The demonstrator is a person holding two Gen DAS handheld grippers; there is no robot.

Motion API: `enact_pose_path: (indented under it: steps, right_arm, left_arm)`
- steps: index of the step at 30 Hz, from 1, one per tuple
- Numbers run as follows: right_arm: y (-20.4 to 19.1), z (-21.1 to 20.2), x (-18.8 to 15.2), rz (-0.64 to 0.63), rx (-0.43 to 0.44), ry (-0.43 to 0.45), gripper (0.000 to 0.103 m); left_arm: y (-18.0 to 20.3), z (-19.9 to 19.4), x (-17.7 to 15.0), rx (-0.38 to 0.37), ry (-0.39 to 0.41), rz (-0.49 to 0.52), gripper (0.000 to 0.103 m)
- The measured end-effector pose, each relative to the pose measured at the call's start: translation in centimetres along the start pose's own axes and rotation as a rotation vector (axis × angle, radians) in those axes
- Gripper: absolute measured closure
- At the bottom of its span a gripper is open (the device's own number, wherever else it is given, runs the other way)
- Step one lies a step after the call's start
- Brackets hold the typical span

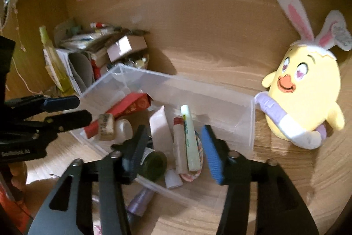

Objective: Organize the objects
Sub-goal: 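Grasp the black-dotted sharpener with the left gripper while the right grasps the purple-capped bottle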

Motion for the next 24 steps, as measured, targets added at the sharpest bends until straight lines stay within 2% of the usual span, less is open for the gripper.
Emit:
enact_pose_path:
  steps: [4, 7, 11, 15, 21, 24]
  right_arm:
    - [-0.2, -2.0, -0.2, 0.001, -0.024, 0.032, 0.05]
    - [-0.3, -3.3, -0.8, 0.026, -0.028, 0.049, 0.044]
    - [-1.2, -3.9, -2.3, 0.036, -0.032, 0.043, 0.042]
    - [-1.9, -3.7, -4.3, 0.05, -0.017, 0.007, 0.042]
    - [-3.1, -2.2, -8.0, 0.093, 0.045, -0.091, 0.042]
    - [-3.4, -1.1, -9.5, 0.103, 0.051, -0.144, 0.042]
  left_arm:
    - [0.5, -1.2, -0.1, -0.005, 0.015, 0.021, 0.037]
    - [0.9, -2.0, -0.4, -0.009, 0.02, 0.035, 0.031]
    - [1.3, -2.5, -1.4, -0.008, 0.01, 0.06, 0.03]
    - [1.3, -2.5, -2.9, 0.002, -0.02, 0.07, 0.03]
    - [0.3, -1.9, -5.5, 0.01, -0.074, 0.059, 0.03]
    - [-0.5, -0.8, -6.9, 0.016, -0.126, 0.033, 0.03]
Point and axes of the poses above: each gripper's, at about its wrist camera, not at the fingertips, and z roughly the way its jaws point, y to its right, x to its top, the point moved 9 cm from there along z, roughly the way its jaws point, and after that the axes turned 7 degrees about -x, right-handed, at the moved point
